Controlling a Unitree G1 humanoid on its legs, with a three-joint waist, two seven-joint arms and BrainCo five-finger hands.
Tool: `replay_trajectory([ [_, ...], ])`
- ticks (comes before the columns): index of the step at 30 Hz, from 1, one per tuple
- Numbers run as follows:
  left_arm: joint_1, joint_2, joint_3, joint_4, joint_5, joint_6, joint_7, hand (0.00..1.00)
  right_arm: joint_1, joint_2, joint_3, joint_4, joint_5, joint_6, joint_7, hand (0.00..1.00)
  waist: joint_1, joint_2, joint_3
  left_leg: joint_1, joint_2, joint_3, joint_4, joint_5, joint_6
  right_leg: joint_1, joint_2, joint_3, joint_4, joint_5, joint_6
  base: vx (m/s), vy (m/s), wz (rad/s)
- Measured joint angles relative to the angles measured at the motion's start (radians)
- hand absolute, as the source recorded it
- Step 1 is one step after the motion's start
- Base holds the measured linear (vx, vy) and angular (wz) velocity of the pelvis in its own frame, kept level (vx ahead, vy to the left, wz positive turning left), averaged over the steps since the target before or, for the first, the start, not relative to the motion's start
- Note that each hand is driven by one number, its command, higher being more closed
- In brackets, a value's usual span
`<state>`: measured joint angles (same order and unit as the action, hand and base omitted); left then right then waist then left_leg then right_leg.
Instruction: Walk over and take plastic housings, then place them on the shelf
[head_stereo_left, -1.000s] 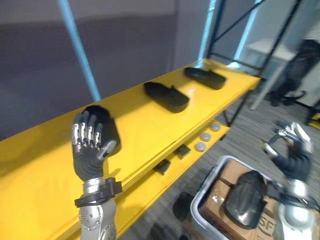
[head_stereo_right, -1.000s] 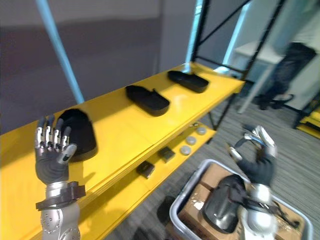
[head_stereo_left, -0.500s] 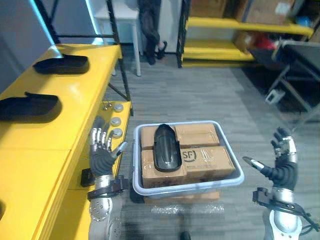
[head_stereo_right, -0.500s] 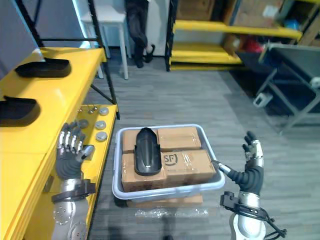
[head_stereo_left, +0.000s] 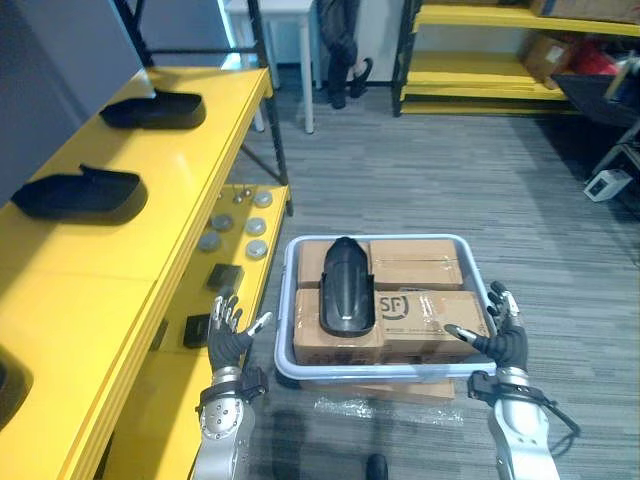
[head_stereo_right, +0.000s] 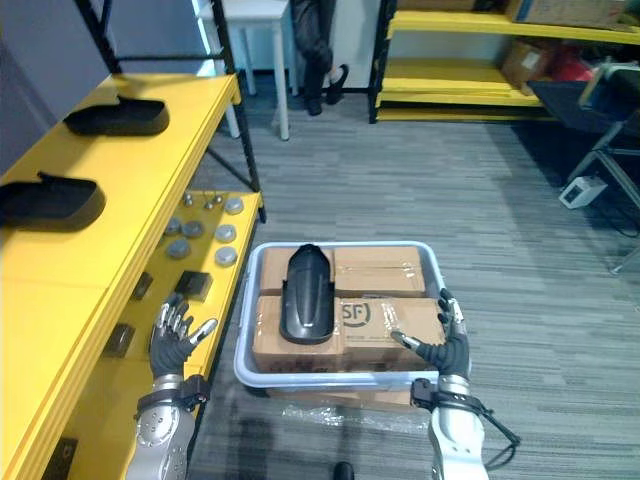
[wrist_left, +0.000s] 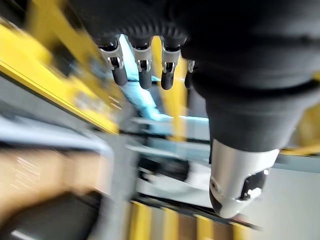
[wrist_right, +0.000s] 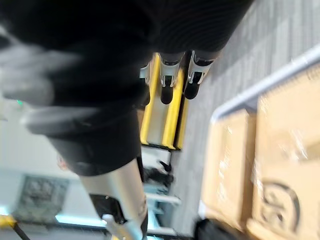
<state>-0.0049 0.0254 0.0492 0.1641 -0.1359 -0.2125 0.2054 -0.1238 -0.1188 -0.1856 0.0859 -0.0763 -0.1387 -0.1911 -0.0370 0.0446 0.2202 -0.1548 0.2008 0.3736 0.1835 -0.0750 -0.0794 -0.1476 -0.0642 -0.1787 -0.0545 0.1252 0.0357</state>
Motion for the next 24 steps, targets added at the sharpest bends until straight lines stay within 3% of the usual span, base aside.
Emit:
replay_trajectory([
  [4, -0.004, 0.028, -0.047, 0.054, 0.043, 0.016, 0.005, 0.00, -0.243, -0.010, -0.020, 0.163, -0.060, 0.044, -0.107, 0.00, 0.028, 0.004, 0.065, -0.047, -0.054, -0.039, -0.011, 0.020, 0.027, -0.015, -0.048, -0.032, -0.030, 0.032, 0.027, -0.04, 0.117, 0.37],
  [6, -0.005, 0.037, -0.082, 0.066, 0.042, 0.020, -0.003, 0.00, -0.419, -0.059, -0.026, 0.276, -0.092, 0.080, -0.161, 0.00, 0.061, 0.005, 0.106, -0.085, -0.076, -0.049, -0.008, 0.028, 0.039, -0.044, -0.066, -0.042, -0.029, 0.045, 0.035, -0.05, 0.085, 0.21],
  [11, -0.042, 0.083, -0.118, 0.165, 0.007, 0.019, -0.018, 0.00, -0.733, -0.177, -0.039, 0.438, -0.102, 0.119, -0.244, 0.00, 0.084, 0.008, 0.185, -0.158, -0.096, -0.080, 0.024, 0.033, 0.051, -0.090, -0.087, -0.057, -0.024, 0.064, 0.042, -0.03, 0.063, 0.17],
  [16, -0.079, 0.098, -0.186, 0.265, -0.074, 0.015, -0.057, 0.00, -0.907, -0.271, -0.036, 0.635, -0.122, 0.145, -0.283, 0.00, 0.106, 0.017, 0.211, -0.246, -0.099, -0.096, 0.069, 0.024, 0.065, -0.152, -0.094, -0.060, -0.021, 0.083, 0.044, -0.03, 0.048, 0.05],
  [24, -0.147, 0.088, -0.234, 0.450, -0.097, 0.009, -0.077, 0.00, -1.047, -0.356, 0.014, 0.913, -0.117, 0.163, -0.280, 0.00, 0.126, 0.041, 0.234, -0.365, -0.088, -0.105, 0.157, 0.003, 0.083, -0.239, -0.091, -0.056, -0.003, 0.107, 0.040, -0.04, 0.035, 0.00],
])
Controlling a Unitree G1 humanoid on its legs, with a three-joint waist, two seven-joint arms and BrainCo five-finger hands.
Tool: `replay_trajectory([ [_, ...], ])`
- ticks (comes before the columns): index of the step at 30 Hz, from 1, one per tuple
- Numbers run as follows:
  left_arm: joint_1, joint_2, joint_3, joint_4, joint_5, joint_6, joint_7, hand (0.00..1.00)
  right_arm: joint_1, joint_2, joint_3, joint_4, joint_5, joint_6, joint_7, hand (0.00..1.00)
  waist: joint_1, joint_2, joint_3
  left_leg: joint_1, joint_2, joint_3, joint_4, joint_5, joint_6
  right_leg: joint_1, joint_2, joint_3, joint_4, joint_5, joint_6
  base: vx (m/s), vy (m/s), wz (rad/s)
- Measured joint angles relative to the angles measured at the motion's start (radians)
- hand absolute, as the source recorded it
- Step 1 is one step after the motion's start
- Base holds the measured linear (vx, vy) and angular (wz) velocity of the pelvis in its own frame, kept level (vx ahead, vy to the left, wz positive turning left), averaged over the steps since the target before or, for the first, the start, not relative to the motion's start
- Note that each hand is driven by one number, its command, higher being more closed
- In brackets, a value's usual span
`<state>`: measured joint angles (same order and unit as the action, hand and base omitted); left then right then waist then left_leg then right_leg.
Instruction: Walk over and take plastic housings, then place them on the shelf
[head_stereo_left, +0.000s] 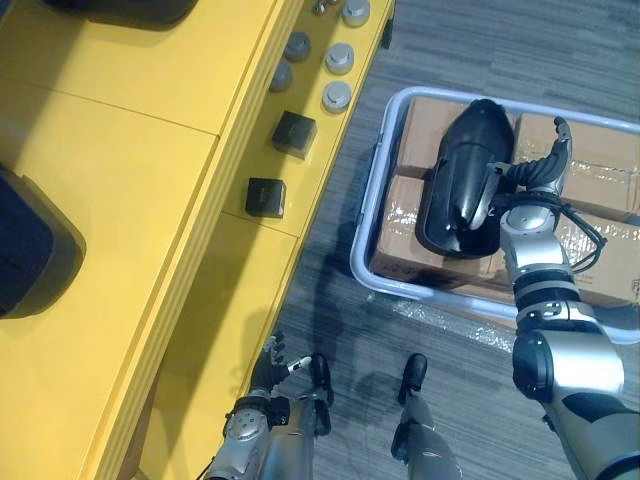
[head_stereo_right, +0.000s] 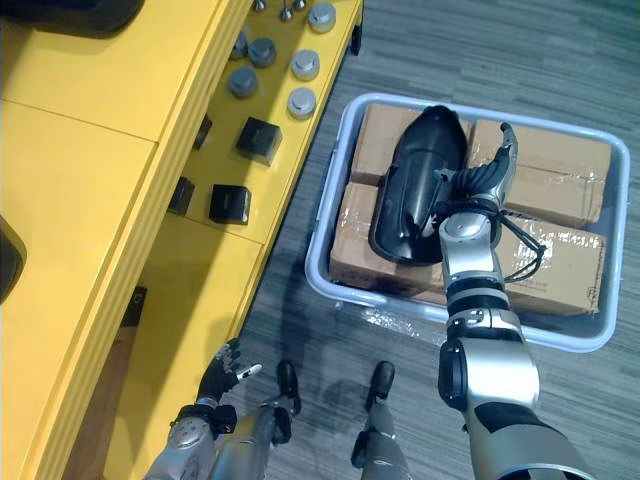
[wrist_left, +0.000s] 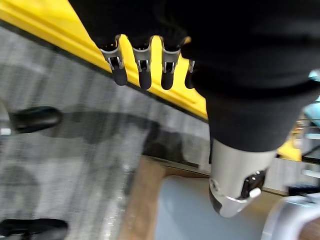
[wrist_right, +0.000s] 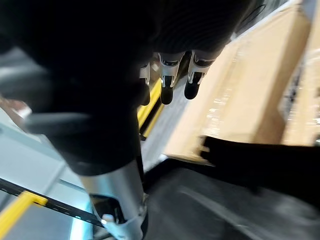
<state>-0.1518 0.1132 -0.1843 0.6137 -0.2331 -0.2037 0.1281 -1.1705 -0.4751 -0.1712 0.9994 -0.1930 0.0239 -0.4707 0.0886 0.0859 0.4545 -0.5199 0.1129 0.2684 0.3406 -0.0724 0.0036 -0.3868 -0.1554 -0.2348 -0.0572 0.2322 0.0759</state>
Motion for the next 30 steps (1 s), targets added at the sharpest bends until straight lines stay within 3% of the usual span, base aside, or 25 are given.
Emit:
replay_trajectory([
  [11, -0.060, -0.004, -0.001, 0.062, -0.019, -0.002, 0.043, 0.00, -0.067, -0.029, 0.082, 0.170, 0.007, 0.014, 0.035, 0.00, 0.012, 0.009, 0.017, -0.072, 0.023, -0.007, 0.048, -0.010, 0.003, -0.050, 0.018, 0.000, -0.003, 0.011, -0.011, -0.01, 0.005, -0.01],
  [12, -0.065, -0.004, -0.001, 0.062, -0.019, -0.003, 0.043, 0.00, -0.082, -0.039, 0.097, 0.186, 0.007, 0.013, 0.040, 1.00, 0.012, 0.009, 0.017, -0.079, 0.024, -0.009, 0.049, -0.010, 0.003, -0.056, 0.018, -0.001, -0.003, 0.013, -0.013, 0.00, 0.000, 0.00],
  [17, -0.088, -0.008, -0.001, 0.064, -0.020, -0.005, 0.043, 0.00, -0.133, -0.105, 0.147, 0.244, 0.006, 0.013, 0.041, 1.00, 0.025, 0.016, 0.022, -0.101, 0.024, -0.018, 0.054, -0.010, 0.003, -0.071, 0.020, -0.008, -0.005, 0.014, -0.015, 0.01, 0.012, 0.03],
  [22, -0.101, -0.013, 0.000, 0.062, -0.024, -0.009, 0.042, 0.00, -0.164, -0.238, 0.193, 0.288, -0.005, 0.012, 0.080, 1.00, 0.048, 0.035, 0.030, -0.135, 0.017, -0.040, 0.055, -0.004, 0.005, -0.090, 0.018, -0.031, -0.005, 0.014, -0.015, 0.01, 0.027, 0.12],
  [30, -0.102, -0.040, 0.005, 0.025, -0.040, -0.009, 0.042, 0.00, -0.129, -0.235, 0.234, 0.270, -0.050, 0.012, 0.119, 1.00, 0.059, 0.043, 0.032, -0.129, 0.016, -0.044, 0.049, -0.001, 0.004, -0.085, 0.018, -0.030, -0.005, 0.013, -0.015, 0.02, 0.009, 0.00],
])
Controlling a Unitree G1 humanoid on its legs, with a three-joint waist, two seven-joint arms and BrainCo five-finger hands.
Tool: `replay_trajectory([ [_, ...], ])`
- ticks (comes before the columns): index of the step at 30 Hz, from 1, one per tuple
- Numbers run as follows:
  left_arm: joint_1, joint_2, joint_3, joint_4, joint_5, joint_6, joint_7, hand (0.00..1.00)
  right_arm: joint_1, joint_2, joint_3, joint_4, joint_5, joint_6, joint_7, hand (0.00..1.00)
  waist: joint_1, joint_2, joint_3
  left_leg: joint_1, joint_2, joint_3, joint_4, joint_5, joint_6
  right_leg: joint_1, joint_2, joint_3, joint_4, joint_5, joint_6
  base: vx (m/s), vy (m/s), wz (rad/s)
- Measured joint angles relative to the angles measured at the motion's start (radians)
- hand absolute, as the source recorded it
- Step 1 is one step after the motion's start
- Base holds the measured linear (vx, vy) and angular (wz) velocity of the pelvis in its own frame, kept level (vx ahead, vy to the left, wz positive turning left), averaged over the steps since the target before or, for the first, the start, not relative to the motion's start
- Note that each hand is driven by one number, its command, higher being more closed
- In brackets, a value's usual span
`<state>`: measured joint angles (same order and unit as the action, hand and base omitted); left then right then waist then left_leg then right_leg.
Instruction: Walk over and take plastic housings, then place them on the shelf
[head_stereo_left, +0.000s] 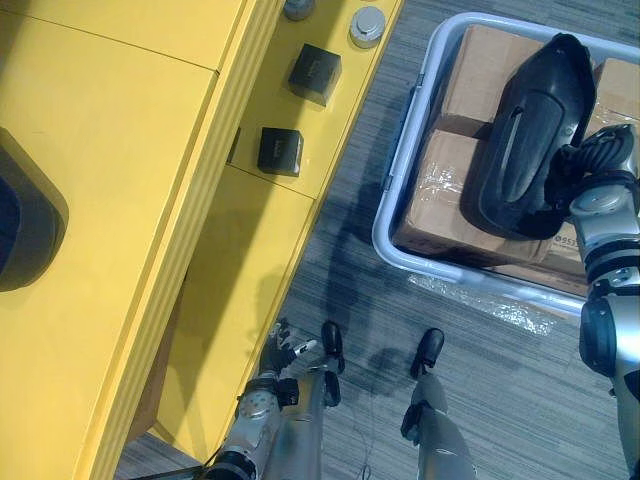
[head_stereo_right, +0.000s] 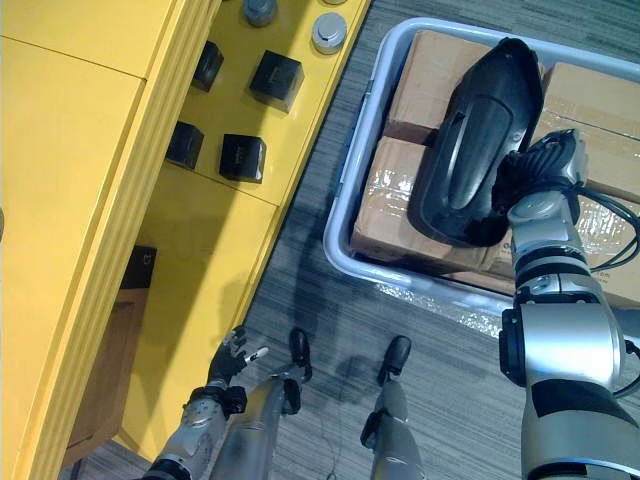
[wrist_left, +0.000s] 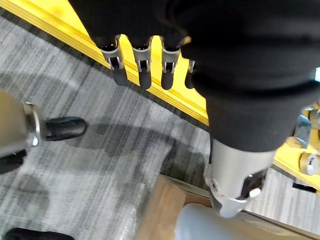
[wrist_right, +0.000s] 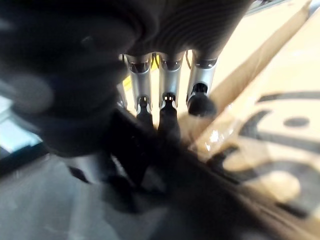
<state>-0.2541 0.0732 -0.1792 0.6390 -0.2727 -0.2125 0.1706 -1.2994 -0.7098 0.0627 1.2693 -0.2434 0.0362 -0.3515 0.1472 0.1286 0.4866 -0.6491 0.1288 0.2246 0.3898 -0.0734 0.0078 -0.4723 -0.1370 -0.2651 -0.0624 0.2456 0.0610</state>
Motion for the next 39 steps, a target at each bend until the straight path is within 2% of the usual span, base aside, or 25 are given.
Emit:
replay_trajectory([
  [4, 0.005, -0.011, 0.024, -0.065, 0.000, 0.000, 0.007, 0.00, 0.056, 0.019, 0.021, -0.012, -0.066, 0.008, 0.001, 1.00, 0.000, 0.000, 0.000, 0.038, -0.001, -0.003, -0.001, -0.001, 0.000, 0.038, 0.000, -0.002, 0.003, -0.002, -0.002, 0.00, 0.013, 0.02],
  [7, 0.008, -0.005, 0.040, -0.177, -0.001, -0.001, 0.021, 0.00, 0.118, 0.020, 0.021, -0.057, -0.134, 0.025, 0.004, 1.00, -0.009, 0.000, 0.000, 0.065, -0.003, -0.005, -0.001, -0.001, 0.000, 0.065, -0.003, -0.006, 0.007, -0.006, -0.001, 0.00, 0.007, 0.01],
  [11, -0.012, 0.021, 0.038, -0.336, 0.000, -0.002, 0.020, 0.00, 0.176, 0.021, 0.037, -0.150, -0.209, 0.041, 0.011, 1.00, -0.055, -0.001, 0.000, 0.116, -0.005, -0.006, -0.008, 0.000, -0.001, 0.114, -0.005, -0.015, 0.006, -0.007, 0.000, -0.01, 0.007, 0.01],
  [14, -0.067, 0.041, 0.035, -0.380, -0.001, -0.002, 0.019, 0.00, 0.195, 0.023, 0.038, -0.249, -0.239, 0.043, 0.011, 1.00, -0.081, -0.005, 0.000, 0.163, -0.003, 0.001, -0.020, 0.002, -0.004, 0.153, -0.003, -0.011, 0.003, -0.007, 0.000, 0.00, 0.014, -0.09],
  [15, -0.098, 0.052, 0.034, -0.398, -0.003, -0.003, 0.018, 0.00, 0.195, 0.036, 0.038, -0.289, -0.242, 0.044, 0.012, 1.00, -0.084, -0.017, -0.002, 0.194, 0.000, 0.019, -0.033, 0.004, -0.007, 0.166, -0.002, 0.007, 0.002, -0.007, 0.000, 0.01, 0.006, -0.23],
  [18, -0.136, 0.066, 0.024, -0.420, -0.024, -0.003, 0.017, 0.00, 0.196, 0.065, 0.039, -0.340, -0.258, 0.043, 0.014, 1.00, -0.109, -0.028, -0.006, 0.226, 0.008, 0.024, -0.043, 0.005, -0.010, 0.195, 0.004, 0.010, -0.005, -0.007, 0.000, 0.01, -0.009, -0.11],
  [19, -0.154, 0.079, 0.005, -0.427, -0.034, -0.003, 0.014, 0.00, 0.198, 0.083, 0.039, -0.352, -0.262, 0.043, 0.019, 1.00, -0.115, -0.044, -0.016, 0.238, 0.009, 0.030, -0.051, 0.007, -0.014, 0.203, 0.006, 0.015, -0.014, -0.007, 0.000, 0.01, 0.001, -0.08],
  [22, -0.201, 0.095, -0.048, -0.420, -0.066, 0.009, -0.009, 0.00, 0.200, 0.134, 0.054, -0.356, -0.279, 0.043, 0.034, 1.00, -0.131, -0.088, -0.039, 0.284, 0.010, 0.051, -0.086, 0.015, -0.025, 0.224, 0.013, 0.033, -0.021, -0.007, -0.001, 0.02, 0.008, -0.16],
  [25, -0.278, 0.094, -0.091, -0.355, -0.103, 0.019, -0.022, 0.00, 0.213, 0.145, 0.080, -0.393, -0.283, 0.043, 0.051, 1.00, -0.141, -0.105, -0.058, 0.309, 0.010, 0.060, -0.114, 0.026, -0.029, 0.230, 0.014, 0.038, -0.021, -0.007, -0.001, 0.03, 0.018, -0.12],
  [29, -0.415, 0.099, -0.125, -0.245, -0.218, 0.038, -0.030, 0.00, 0.216, 0.200, 0.118, -0.446, -0.316, 0.043, 0.058, 1.00, -0.170, -0.136, -0.085, 0.340, 0.008, 0.080, -0.152, 0.040, -0.034, 0.232, 0.015, 0.058, -0.021, -0.007, -0.001, 0.01, 0.035, -0.10],
  [30, -0.449, 0.098, -0.135, -0.221, -0.261, 0.040, -0.032, 0.00, 0.225, 0.213, 0.120, -0.461, -0.322, 0.043, 0.059, 1.00, -0.182, -0.138, -0.096, 0.343, 0.008, 0.080, -0.158, 0.042, -0.035, 0.234, 0.016, 0.059, -0.021, -0.006, -0.001, 0.02, 0.045, -0.08],
  [34, -0.543, 0.096, -0.169, -0.180, -0.377, 0.051, -0.050, 0.00, 0.263, 0.223, 0.155, -0.527, -0.352, 0.043, 0.061, 1.00, -0.195, -0.138, -0.116, 0.387, 0.007, 0.087, -0.187, 0.050, -0.039, 0.261, 0.019, 0.063, -0.022, -0.006, 0.000, 0.02, 0.047, -0.04],
  [39, -0.591, 0.095, -0.205, -0.137, -0.458, 0.074, -0.068, 0.00, 0.282, 0.251, 0.172, -0.555, -0.370, 0.043, 0.061, 1.00, -0.210, -0.140, -0.167, 0.436, -0.006, 0.090, -0.243, 0.075, -0.042, 0.282, 0.019, 0.063, -0.022, -0.006, 0.000, 0.00, 0.051, 0.00],
])
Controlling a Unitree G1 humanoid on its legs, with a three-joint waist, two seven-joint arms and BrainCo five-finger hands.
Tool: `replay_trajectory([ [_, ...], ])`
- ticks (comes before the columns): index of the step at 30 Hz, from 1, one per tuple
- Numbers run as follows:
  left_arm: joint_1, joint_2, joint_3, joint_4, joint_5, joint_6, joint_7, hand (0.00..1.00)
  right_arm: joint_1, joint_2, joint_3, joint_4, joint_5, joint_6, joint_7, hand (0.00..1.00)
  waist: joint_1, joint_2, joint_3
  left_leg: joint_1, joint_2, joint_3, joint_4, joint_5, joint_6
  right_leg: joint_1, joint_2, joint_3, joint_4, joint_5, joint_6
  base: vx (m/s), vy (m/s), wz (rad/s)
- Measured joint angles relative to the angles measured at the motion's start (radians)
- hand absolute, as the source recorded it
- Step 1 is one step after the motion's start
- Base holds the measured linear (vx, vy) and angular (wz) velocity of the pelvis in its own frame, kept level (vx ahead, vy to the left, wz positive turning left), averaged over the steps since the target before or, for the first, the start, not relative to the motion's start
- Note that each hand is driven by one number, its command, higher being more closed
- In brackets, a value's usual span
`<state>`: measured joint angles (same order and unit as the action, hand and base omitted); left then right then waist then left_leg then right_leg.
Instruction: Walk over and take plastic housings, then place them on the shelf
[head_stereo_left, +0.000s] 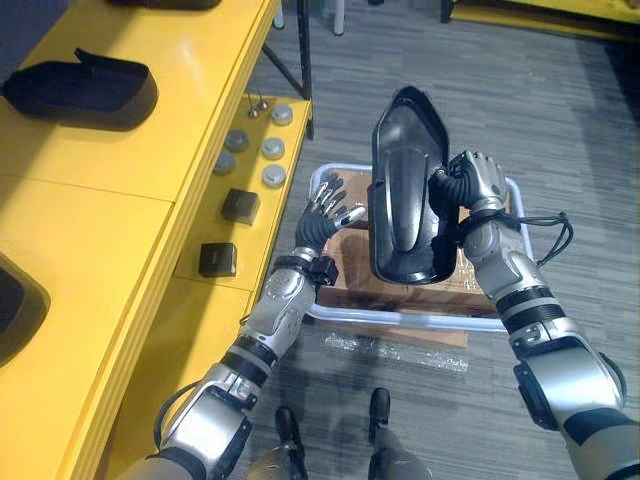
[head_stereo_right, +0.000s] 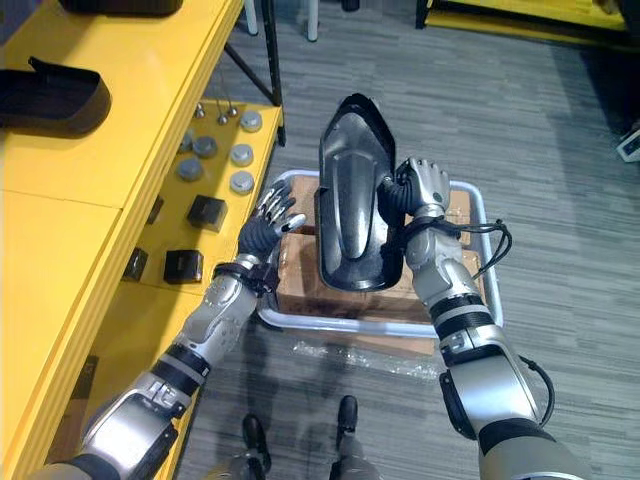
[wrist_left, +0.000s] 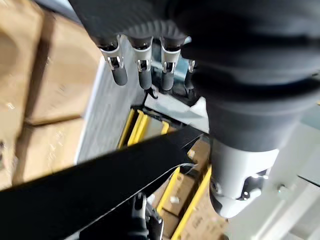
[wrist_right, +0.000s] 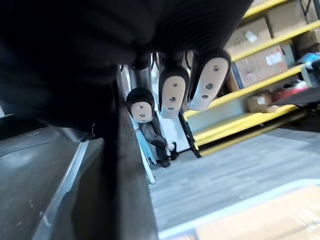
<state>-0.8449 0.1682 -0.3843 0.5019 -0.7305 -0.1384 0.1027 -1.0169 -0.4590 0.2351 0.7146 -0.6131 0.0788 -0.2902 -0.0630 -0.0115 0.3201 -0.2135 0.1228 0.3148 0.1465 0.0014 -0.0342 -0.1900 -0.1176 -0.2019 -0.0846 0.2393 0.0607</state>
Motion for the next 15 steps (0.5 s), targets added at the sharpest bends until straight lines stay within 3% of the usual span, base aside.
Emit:
replay_trajectory([
  [8, -0.007, 0.013, -0.075, 0.043, -0.091, 0.024, -0.027, 0.00, 0.092, 0.030, 0.043, -0.045, -0.013, -0.004, 0.008, 1.00, -0.006, -0.014, -0.082, 0.059, -0.020, 0.010, -0.088, 0.044, 0.002, 0.018, -0.011, 0.000, -0.002, -0.006, 0.003, -0.04, 0.058, -0.01],
  [11, -0.008, 0.031, -0.115, 0.054, -0.086, 0.044, -0.025, 0.00, 0.134, 0.043, 0.045, -0.095, -0.021, -0.004, 0.015, 1.00, -0.006, -0.016, -0.100, 0.081, -0.027, 0.010, -0.134, 0.072, -0.001, 0.021, -0.013, -0.004, -0.003, -0.014, -0.004, -0.05, 0.041, 0.02],
  [15, -0.008, 0.023, -0.153, 0.106, 0.007, 0.067, -0.019, 0.00, 0.188, 0.065, 0.043, -0.155, -0.043, 0.011, 0.015, 1.00, -0.008, -0.017, -0.120, 0.133, -0.031, 0.009, -0.214, 0.106, -0.013, 0.040, -0.006, -0.011, -0.007, -0.027, 0.000, -0.01, 0.024, 0.01],
])
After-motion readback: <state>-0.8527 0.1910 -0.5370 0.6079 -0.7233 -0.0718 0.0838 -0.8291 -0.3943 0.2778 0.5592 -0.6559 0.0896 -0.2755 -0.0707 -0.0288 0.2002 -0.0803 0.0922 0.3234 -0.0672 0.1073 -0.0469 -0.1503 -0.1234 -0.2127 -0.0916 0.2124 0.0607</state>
